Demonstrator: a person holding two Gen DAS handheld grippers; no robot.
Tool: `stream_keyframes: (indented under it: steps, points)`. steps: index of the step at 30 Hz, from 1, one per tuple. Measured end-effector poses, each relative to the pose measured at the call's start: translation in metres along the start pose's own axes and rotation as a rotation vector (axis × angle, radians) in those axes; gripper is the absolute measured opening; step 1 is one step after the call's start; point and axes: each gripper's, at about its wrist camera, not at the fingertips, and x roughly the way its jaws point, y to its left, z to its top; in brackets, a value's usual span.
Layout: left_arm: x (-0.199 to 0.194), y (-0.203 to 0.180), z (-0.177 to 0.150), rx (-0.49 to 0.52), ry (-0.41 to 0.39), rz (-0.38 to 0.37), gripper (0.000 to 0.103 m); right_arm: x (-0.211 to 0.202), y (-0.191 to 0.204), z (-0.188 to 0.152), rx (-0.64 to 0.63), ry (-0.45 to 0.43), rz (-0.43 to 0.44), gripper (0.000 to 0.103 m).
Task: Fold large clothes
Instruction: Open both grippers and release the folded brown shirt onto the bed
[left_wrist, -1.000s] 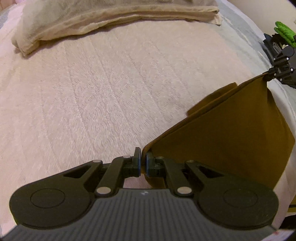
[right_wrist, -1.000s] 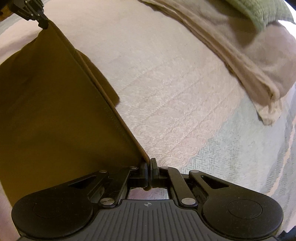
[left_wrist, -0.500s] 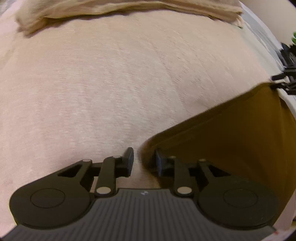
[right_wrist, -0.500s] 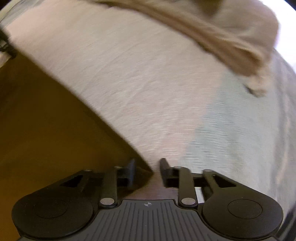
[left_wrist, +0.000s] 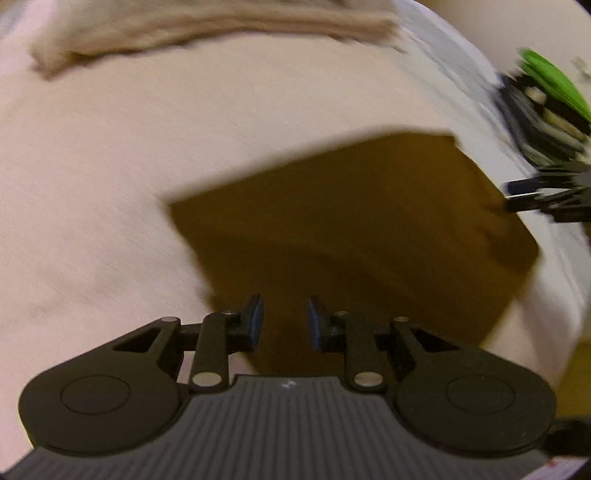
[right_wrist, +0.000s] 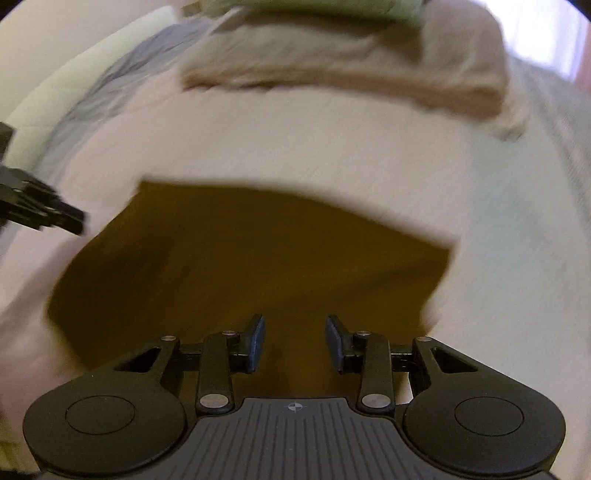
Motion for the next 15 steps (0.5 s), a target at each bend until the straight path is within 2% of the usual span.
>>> stream_keyframes:
  steps: [3,7,9,10,12,15]
  points:
    - [0.019,-0.019,-0.033,0.03,0.05,0.005,0.02,0.007,0.008,-0.038,0.034,0.042,0.026,0.033]
    - [0.028,-0.009,-0.065,0.025,0.073,0.06,0.014,0.002,-0.012,-0.076,0.038,0.048,0.012,0.033]
    - [0.024,0.001,-0.076,-0.001,0.088,0.103,0.023,-0.002,-0.022,-0.085,0.01,0.056,-0.027,0.033]
    - [0.02,0.006,-0.079,-0.015,0.082,0.106,0.023,-0.004,-0.029,-0.088,0.016,0.063,-0.05,0.033]
    - [0.01,0.006,-0.083,-0.006,0.086,0.159,0.018,-0.014,-0.038,-0.091,0.056,0.057,-0.084,0.033]
    - [-0.01,0.002,-0.084,0.025,0.069,0.176,0.019,-0.033,-0.026,-0.086,0.071,0.019,-0.136,0.033]
